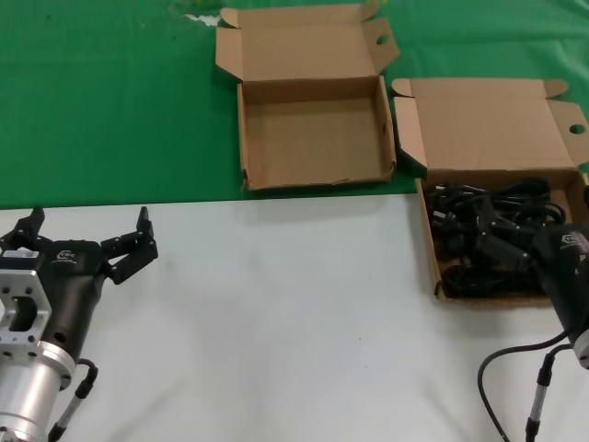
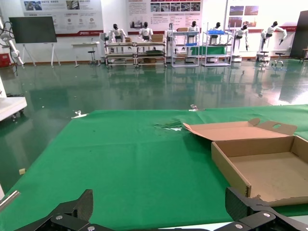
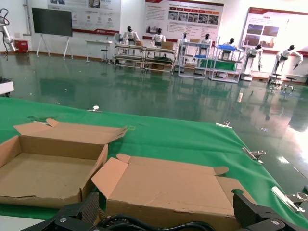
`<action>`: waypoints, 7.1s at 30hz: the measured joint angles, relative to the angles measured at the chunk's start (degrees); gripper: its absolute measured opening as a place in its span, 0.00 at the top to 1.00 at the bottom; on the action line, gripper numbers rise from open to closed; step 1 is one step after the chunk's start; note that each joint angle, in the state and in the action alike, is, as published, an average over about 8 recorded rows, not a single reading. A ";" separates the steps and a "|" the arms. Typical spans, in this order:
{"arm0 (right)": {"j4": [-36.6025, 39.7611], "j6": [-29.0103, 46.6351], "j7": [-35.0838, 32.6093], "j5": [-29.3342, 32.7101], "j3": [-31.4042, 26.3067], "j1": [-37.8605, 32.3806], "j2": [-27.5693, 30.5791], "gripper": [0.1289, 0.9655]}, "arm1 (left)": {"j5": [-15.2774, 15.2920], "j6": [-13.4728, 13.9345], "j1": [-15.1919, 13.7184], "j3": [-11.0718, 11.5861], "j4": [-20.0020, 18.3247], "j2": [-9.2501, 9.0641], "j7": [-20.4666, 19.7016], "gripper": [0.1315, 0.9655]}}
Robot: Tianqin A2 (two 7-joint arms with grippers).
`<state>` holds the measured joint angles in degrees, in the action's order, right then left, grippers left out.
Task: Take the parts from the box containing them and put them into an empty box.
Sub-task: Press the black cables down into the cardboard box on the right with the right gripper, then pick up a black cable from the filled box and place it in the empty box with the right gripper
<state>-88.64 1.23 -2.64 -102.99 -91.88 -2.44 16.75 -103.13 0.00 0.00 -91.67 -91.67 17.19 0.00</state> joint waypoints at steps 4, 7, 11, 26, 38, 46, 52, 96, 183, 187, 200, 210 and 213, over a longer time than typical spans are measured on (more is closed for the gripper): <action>0.00 0.00 0.00 0.00 0.00 0.00 0.00 0.00 | 0.00 0.00 0.00 0.00 0.00 0.00 0.01 0.00; 0.00 0.00 0.00 0.00 0.00 0.00 0.00 0.00 | 0.00 0.00 0.00 0.00 0.00 0.00 0.02 0.00; 0.00 0.00 0.00 0.00 0.00 0.00 0.00 0.00 | 0.00 0.00 0.00 0.00 0.00 0.00 0.02 0.00; 0.00 0.00 0.00 0.00 0.00 0.00 0.00 0.00 | 0.00 0.00 0.00 0.00 0.00 0.00 0.01 0.00; 0.00 0.00 0.00 0.00 0.00 0.00 0.00 0.00 | 0.00 0.00 0.00 0.00 0.00 0.00 0.01 0.06; 0.07 0.31 -0.33 0.17 0.21 0.00 -0.36 0.00 | 0.00 0.00 0.00 0.00 0.00 0.00 0.00 0.16; 0.27 1.22 -1.41 0.65 0.87 -0.25 -1.37 0.00 | 0.01 0.00 0.00 0.00 0.00 0.00 -0.02 0.31; 18.39 50.44 -9.33 8.51 -16.56 -32.45 29.98 0.00 | 0.01 0.00 0.00 0.00 0.00 0.00 -0.01 0.99; 43.38 64.27 -26.19 21.34 -25.13 -53.77 25.07 0.95 | 0.02 0.00 0.00 0.00 0.00 0.00 -0.01 0.99; 41.90 64.79 -25.60 20.86 -24.65 -54.18 25.64 0.95 | 0.02 0.00 0.00 0.00 0.00 0.00 -0.01 0.99; 38.90 64.45 -26.07 18.96 -22.89 -56.73 25.10 0.96 | 0.02 0.00 0.00 0.00 0.00 0.00 -0.01 0.99; 39.74 61.91 -27.31 19.25 -23.69 -60.02 19.81 0.96 | 0.02 0.00 0.00 0.00 0.00 0.00 -0.01 0.99; 41.35 60.99 -28.39 19.48 -24.25 -61.29 17.36 0.96 | 0.02 0.00 0.00 0.00 0.00 0.00 -0.01 0.99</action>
<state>-47.28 62.22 -31.03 -83.51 -116.13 -63.73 34.11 -103.12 0.00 0.00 -91.68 -91.67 17.19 -0.01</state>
